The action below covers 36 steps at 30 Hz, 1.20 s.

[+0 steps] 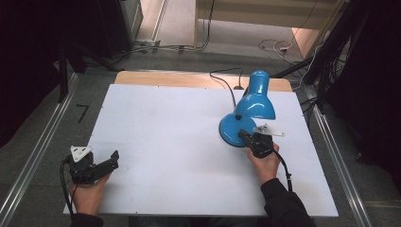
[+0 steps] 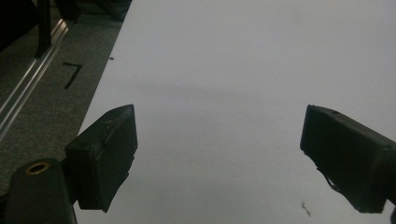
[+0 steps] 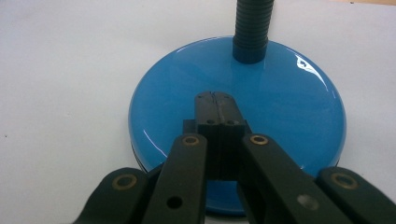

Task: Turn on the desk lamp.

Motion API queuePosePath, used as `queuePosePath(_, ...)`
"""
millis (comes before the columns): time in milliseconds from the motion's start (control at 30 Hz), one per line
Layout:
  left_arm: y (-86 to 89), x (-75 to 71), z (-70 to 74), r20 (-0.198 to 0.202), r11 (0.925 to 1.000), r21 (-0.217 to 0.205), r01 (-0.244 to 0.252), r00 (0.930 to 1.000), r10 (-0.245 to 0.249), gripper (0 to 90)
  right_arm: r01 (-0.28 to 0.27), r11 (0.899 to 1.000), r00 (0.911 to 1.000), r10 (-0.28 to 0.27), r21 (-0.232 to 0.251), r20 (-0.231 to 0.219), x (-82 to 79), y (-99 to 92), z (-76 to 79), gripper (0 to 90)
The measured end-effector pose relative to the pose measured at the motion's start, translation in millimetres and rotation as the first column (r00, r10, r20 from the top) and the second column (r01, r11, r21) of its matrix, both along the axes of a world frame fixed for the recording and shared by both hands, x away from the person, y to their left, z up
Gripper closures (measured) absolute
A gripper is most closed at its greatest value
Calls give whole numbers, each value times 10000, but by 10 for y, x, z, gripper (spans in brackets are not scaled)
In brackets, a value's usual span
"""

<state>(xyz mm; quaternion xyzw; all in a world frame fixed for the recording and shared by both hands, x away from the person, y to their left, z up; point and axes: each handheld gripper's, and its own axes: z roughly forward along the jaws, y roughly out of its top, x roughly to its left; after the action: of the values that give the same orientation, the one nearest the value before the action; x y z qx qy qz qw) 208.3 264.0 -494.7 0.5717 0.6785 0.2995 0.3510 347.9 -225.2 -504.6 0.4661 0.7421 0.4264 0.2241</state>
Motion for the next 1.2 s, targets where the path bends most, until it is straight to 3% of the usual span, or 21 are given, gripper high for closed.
queuePosePath(300,1,-3,3,10,10000,-29,1,10000,0,119,77,10000,10000,-77,-32,25,-11,11,-2,884)
queuePosePath(400,1,-2,3,12,10000,-34,-4,10000,4,118,-146,9999,9998,147,83,-144,-28,17,-7,884)
queuePosePath(433,1,-2,4,19,10000,-36,-4,10000,4,118,-132,9992,9998,137,-371,125,-56,58,-5,884)
queuePosePath(533,0,-6,6,65,10000,-25,2,10000,-2,119,-119,9999,9999,119,-57,-42,-40,34,-8,884)
queuePosePath(667,12,-7,3,21,10000,-59,-3,10000,3,118,-102,9999,9999,102,-51,-50,-42,34,-7,883)
queuePosePath(867,12,-8,9,55,10000,-75,-5,10000,5,118,-140,9993,9991,153,344,-386,-24,0,7,878)
queuePosePath(933,14,-4,5,52,10000,-70,-2,10000,3,118,-326,9983,9983,350,491,-474,-25,-19,18,807)
queuePosePath(1200,10,-4,5,52,10000,-57,26,10000,-25,118,-311,9975,9981,343,635,-508,-34,-53,59,672)
